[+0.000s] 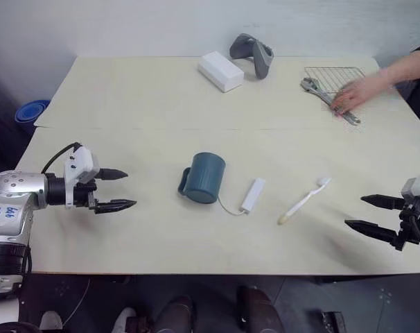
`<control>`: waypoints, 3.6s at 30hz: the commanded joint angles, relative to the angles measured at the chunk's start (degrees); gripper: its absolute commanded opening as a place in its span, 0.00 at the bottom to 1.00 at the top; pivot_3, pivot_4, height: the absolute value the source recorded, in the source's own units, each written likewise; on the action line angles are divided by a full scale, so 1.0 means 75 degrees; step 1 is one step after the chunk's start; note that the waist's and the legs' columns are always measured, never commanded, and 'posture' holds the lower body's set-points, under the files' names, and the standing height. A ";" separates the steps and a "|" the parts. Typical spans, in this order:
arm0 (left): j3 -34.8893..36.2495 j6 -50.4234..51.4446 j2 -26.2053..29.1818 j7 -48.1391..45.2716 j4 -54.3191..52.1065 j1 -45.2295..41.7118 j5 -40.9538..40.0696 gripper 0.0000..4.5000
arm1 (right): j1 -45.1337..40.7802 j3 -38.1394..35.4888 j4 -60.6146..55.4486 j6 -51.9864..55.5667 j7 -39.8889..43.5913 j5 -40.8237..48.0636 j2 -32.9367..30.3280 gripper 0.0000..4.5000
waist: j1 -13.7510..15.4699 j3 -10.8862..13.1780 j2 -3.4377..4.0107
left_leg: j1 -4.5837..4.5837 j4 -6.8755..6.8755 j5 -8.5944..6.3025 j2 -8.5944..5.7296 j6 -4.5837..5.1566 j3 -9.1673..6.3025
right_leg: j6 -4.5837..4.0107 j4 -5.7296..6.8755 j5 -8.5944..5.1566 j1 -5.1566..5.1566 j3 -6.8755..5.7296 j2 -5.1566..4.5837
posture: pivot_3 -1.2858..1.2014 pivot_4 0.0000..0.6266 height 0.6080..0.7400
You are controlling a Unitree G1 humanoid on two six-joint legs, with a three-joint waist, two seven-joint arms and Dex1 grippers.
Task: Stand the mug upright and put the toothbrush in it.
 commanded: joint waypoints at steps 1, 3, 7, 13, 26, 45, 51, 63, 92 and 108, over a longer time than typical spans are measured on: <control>0.0093 -0.0164 0.0166 -0.0007 -0.0156 0.0050 0.0042 1.00 | 0.0057 -0.0101 -0.0269 -0.0059 0.0029 0.0067 -0.0083 0.99 | 0.0000 0.0000 0.0000 | 0.0000 0.0000 0.0000 0.0000 0.0000 0.0000 | 0.0000 0.0000 0.0000 0.0000 0.0000 0.0000 | 0.52 0.24 1.00; 0.0164 -0.0230 0.0048 0.0305 -0.0142 -0.0018 0.0131 1.00 | 0.0128 -0.0121 -0.0304 -0.0090 0.0032 0.0036 -0.0069 0.99 | 0.0001 0.0000 0.0000 | 0.0001 0.0000 0.0000 0.0001 0.0000 0.0000 | 0.0000 0.0001 0.0000 0.0000 0.0000 0.0000 | 0.52 0.24 1.00; 0.0201 -0.0052 0.0017 0.0459 -0.0153 -0.0087 0.0051 1.00 | 0.0196 -0.0205 -0.0341 -0.0082 0.0020 0.0080 -0.0049 0.99 | 0.0008 0.0000 0.0000 | 0.0000 0.0001 0.0000 -0.0001 0.0000 0.0000 | 0.0000 0.0000 0.0000 0.0000 0.0001 -0.0001 | 0.52 0.24 1.00; 0.0123 0.0320 0.0042 0.0381 -0.0292 -0.0085 -0.0043 1.00 | 0.0207 -0.0314 -0.0370 0.0203 -0.0048 0.0248 -0.0034 0.99 | 0.0006 0.0000 0.0000 | 0.0000 0.0001 0.0000 0.0000 0.0000 0.0000 | 0.0000 0.0001 0.0000 0.0000 0.0001 0.0000 | 0.52 0.24 1.00; 0.0036 0.0728 -0.0082 0.0357 -0.0635 -0.0134 -0.0229 1.00 | 0.0664 -0.0471 -0.0814 0.0410 -0.0369 0.0395 0.0083 0.99 | 0.0013 0.0000 0.0000 | -0.0001 0.0004 0.0000 0.0000 0.0000 -0.0001 | 0.0000 0.0002 0.0000 0.0000 0.0001 -0.0001 | 0.52 0.24 1.00; -0.0391 0.3007 0.0405 -0.0736 -0.3344 -0.1490 -0.2319 1.00 | -0.2628 0.1255 -0.5547 0.6115 -0.8689 0.2558 0.4567 0.78 | -0.0005 -0.0011 0.0032 | -0.0006 0.0013 -0.0006 0.0022 -0.0036 -0.0024 | -0.0022 0.0009 0.0006 -0.0010 0.0000 0.0008 | 0.52 0.24 1.00; -0.1087 0.2780 0.0047 -0.0896 -0.3015 -0.2362 -0.2070 1.00 | -0.3476 0.1933 -0.4657 0.6743 -0.9846 0.1942 0.5880 0.63 | -0.0032 -0.0011 0.0022 | -0.0014 0.0018 0.0003 -0.0007 -0.0014 -0.0034 | -0.0021 0.0012 0.0007 -0.0007 -0.0006 0.0013 | 0.52 0.24 1.00; -0.1398 0.2439 -0.0069 -0.1079 -0.2787 -0.2434 -0.1809 1.00 | -0.3642 0.1736 -0.3914 0.7258 -0.9779 0.1808 0.7452 0.63 | -0.0246 -0.0012 0.0025 | -0.0007 -0.0007 0.0006 0.0006 -0.0018 -0.0034 | -0.0021 0.0018 0.0006 -0.0019 -0.0008 0.0025 | 0.52 0.24 1.00; -0.1260 0.2370 -0.0150 -0.0862 -0.2868 -0.2381 -0.1780 1.00 | -0.3706 0.5739 -0.1944 0.4801 -0.8330 -0.0960 0.5154 0.44 | -0.0205 -0.0041 -0.0022 | 0.0005 0.0014 0.0006 -0.0006 -0.0018 -0.0043 | -0.0021 0.0023 0.0007 -0.0001 -0.0007 0.0018 | 0.52 0.24 1.00; -0.1429 0.2291 -0.0455 -0.0919 -0.2674 -0.2421 -0.1654 1.00 | -0.3785 0.4407 -0.3095 0.5168 -0.7842 -0.0890 0.4944 0.23 | -0.0151 -0.0042 -0.0023 | -0.0002 0.0013 0.0006 -0.0009 -0.0016 -0.0045 | -0.0021 0.0018 0.0007 0.0000 -0.0008 0.0016 | 0.52 0.24 1.00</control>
